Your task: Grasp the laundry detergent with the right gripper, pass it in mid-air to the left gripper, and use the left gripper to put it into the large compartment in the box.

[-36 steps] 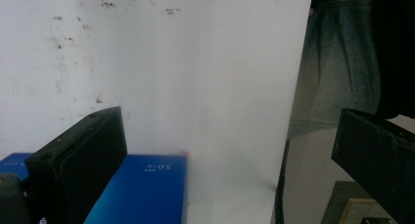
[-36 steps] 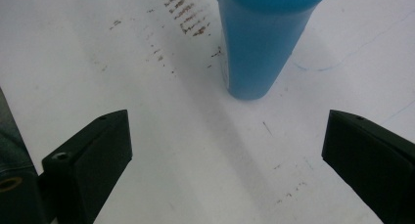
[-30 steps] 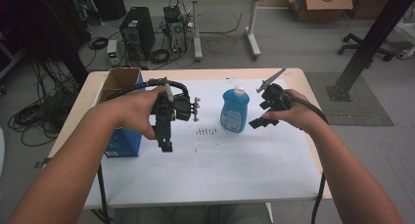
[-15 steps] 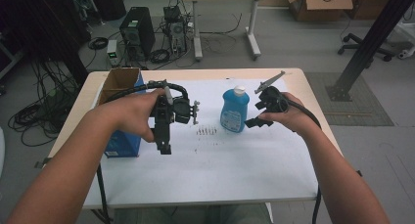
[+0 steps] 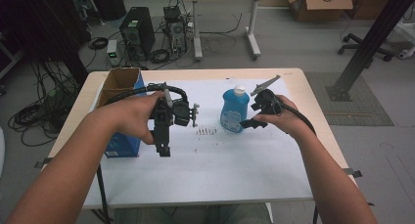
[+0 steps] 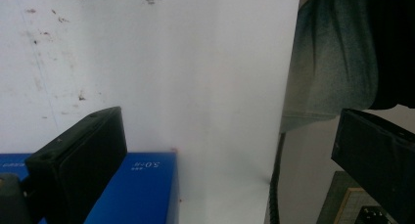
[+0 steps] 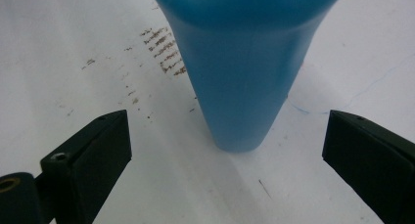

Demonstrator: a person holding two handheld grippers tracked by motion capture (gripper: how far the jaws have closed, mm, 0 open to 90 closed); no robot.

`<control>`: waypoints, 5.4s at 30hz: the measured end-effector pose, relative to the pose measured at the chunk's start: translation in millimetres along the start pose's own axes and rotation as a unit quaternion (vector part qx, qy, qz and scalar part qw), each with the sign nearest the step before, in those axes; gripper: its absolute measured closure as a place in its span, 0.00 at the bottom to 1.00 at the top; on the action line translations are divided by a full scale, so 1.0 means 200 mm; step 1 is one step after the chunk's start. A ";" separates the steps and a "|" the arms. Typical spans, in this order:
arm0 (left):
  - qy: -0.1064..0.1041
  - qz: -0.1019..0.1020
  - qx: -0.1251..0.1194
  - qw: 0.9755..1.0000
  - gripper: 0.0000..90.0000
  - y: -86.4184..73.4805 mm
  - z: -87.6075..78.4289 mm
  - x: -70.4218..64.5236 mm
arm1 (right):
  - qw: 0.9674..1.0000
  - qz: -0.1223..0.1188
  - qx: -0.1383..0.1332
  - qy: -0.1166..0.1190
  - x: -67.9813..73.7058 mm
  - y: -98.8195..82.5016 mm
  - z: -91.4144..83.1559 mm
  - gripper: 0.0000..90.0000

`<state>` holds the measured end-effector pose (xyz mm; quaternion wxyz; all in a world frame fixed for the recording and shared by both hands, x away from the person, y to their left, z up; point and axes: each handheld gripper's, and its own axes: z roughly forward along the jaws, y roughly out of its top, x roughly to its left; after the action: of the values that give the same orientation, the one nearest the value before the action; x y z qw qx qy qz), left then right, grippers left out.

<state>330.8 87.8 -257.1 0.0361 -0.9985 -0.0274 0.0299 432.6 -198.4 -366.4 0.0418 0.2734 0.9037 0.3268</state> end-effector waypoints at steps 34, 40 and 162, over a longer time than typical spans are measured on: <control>-0.004 0.005 0.000 1.000 0.00 0.01 0.03 -0.01 | 0.996 0.009 -0.092 0.010 -0.01 -0.05 0.15 0.02; -0.005 0.007 -0.001 1.000 0.00 0.01 0.04 -0.01 | 0.994 0.010 -0.104 0.011 -0.01 -0.05 0.18 0.02; 0.015 -0.002 -0.011 1.000 0.00 0.06 -0.06 0.04 | 0.973 -0.177 -0.146 0.025 0.32 -0.05 -0.21 0.51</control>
<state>340.9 75.6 -246.9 0.0251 -0.9992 -0.0290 0.0149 363.7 -194.8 -332.6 0.1155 0.0916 0.8812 0.4492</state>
